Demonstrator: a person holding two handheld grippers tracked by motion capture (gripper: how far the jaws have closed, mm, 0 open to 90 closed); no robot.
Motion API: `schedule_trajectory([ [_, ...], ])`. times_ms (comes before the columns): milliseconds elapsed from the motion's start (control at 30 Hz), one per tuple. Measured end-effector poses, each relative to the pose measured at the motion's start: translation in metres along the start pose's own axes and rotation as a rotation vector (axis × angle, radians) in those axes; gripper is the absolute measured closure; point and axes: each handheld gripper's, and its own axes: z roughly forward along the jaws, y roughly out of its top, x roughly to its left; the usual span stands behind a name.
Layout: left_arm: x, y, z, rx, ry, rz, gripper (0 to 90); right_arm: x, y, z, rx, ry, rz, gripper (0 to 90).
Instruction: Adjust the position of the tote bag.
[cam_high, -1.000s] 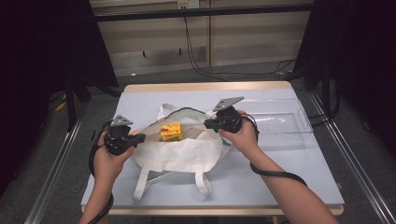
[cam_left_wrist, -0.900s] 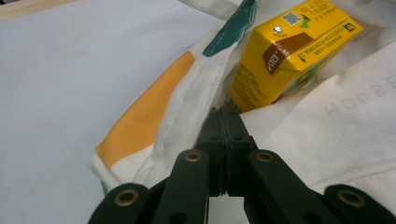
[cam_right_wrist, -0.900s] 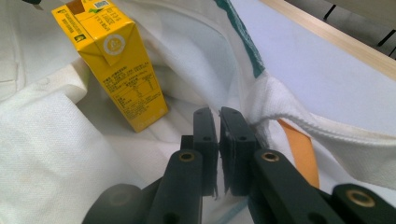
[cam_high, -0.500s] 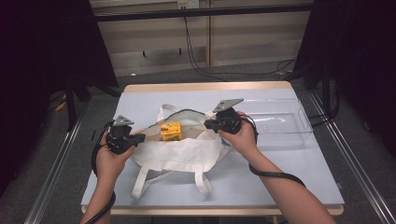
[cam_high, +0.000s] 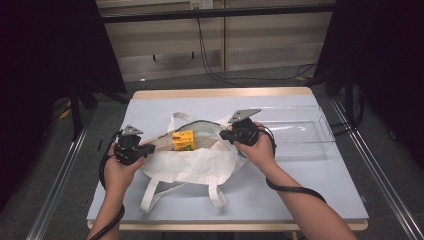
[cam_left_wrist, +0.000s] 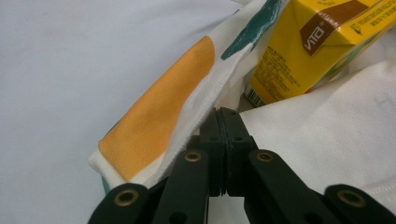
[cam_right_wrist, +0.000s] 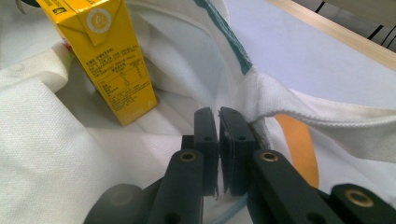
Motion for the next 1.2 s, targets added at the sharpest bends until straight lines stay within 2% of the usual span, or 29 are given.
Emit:
schedule_trajectory([
  [233,0.004,-0.003,0.004,0.012,-0.003,-0.013,89.2,0.000,-0.003,0.002,0.006,0.000,0.004,85.8],
  [433,0.006,-0.006,0.008,0.024,-0.003,-0.001,89.2,-0.002,-0.009,0.006,0.007,0.006,0.025,86.2],
  [533,0.007,-0.007,0.011,0.020,-0.007,-0.018,89.2,-0.002,-0.012,0.009,0.018,0.001,0.033,86.4],
  [667,0.007,-0.009,0.013,0.018,-0.009,-0.019,89.1,-0.003,-0.014,0.011,0.015,0.005,0.042,86.6],
  [800,0.008,-0.011,0.013,0.038,-0.016,-0.005,89.1,-0.003,-0.017,0.013,0.012,0.004,0.051,87.4],
  [1200,0.009,-0.015,0.016,0.031,-0.015,-0.015,89.3,-0.001,-0.025,0.017,0.003,-0.006,0.061,89.1],
])
